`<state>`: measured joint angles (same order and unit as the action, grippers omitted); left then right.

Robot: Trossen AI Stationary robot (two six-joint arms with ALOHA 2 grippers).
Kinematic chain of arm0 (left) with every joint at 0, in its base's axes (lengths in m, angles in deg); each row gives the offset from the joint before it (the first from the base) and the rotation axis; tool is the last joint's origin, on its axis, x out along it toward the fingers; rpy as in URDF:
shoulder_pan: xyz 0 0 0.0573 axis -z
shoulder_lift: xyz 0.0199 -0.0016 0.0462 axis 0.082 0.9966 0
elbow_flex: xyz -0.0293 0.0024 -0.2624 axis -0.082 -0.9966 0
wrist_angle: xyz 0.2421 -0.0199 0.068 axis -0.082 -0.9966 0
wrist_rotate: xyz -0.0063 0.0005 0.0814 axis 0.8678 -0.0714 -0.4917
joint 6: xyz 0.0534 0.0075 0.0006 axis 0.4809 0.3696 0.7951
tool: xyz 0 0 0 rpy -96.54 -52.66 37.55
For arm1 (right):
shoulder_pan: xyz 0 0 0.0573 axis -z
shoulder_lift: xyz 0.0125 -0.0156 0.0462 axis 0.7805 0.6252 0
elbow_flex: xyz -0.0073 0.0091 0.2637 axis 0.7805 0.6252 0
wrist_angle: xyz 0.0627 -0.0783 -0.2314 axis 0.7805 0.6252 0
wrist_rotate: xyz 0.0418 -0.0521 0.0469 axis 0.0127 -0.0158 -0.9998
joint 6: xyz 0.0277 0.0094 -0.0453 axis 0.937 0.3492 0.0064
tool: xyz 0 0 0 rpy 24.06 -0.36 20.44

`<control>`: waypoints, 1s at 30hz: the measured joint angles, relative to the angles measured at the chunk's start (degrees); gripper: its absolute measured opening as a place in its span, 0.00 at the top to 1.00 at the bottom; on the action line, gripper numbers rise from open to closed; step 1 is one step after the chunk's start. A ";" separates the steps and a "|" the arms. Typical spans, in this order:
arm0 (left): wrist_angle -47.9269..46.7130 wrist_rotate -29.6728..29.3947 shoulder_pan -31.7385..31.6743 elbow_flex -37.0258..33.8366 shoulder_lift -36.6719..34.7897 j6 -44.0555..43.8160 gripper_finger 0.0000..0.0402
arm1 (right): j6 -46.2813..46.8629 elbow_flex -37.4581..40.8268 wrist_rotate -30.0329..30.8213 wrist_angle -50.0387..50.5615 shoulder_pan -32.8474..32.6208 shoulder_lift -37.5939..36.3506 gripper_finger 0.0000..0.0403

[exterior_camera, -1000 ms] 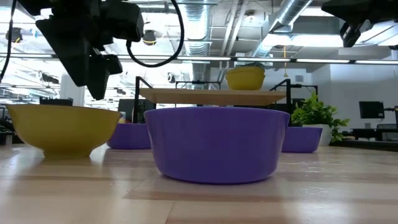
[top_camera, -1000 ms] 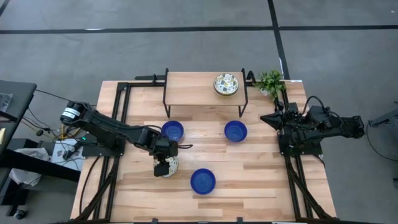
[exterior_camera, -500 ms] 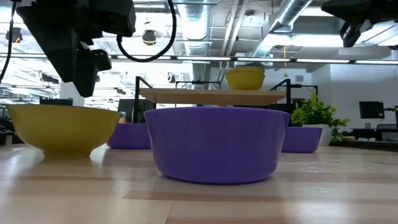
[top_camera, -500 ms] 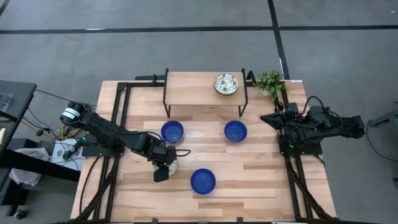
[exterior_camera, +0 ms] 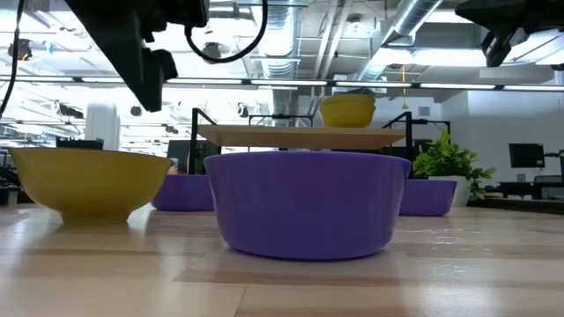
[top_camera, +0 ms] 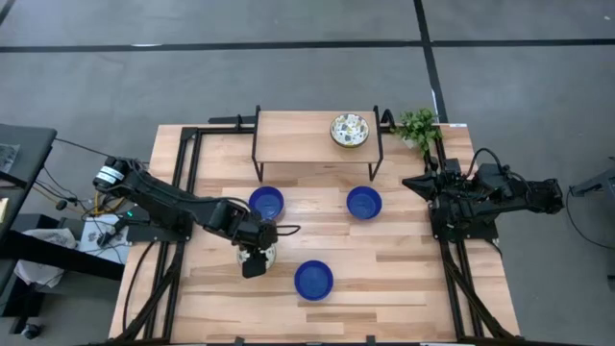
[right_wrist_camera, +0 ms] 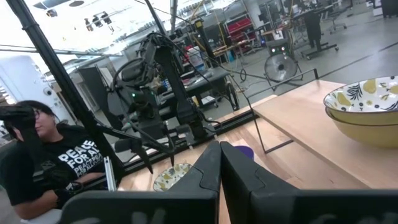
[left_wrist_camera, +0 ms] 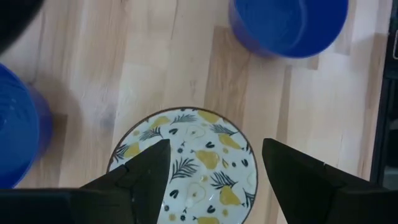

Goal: Pick & Place Mini bowls
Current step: Stack the white patterned bowl on top of the white bowl on the shelf

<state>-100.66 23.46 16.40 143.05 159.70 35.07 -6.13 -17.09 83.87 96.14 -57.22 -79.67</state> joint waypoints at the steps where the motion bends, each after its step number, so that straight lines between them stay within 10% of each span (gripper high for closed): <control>1: -0.01 -0.24 0.00 0.12 0.11 -0.09 0.37 | 0.00 0.00 -0.01 -0.01 0.00 0.00 1.00; 30: 6.46 -0.64 0.00 0.13 1.04 -3.62 0.37 | 0.00 0.00 -0.06 0.11 0.00 0.00 1.00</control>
<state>-94.20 22.81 16.40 143.18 160.74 31.45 -6.13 -17.09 83.80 96.25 -57.22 -79.67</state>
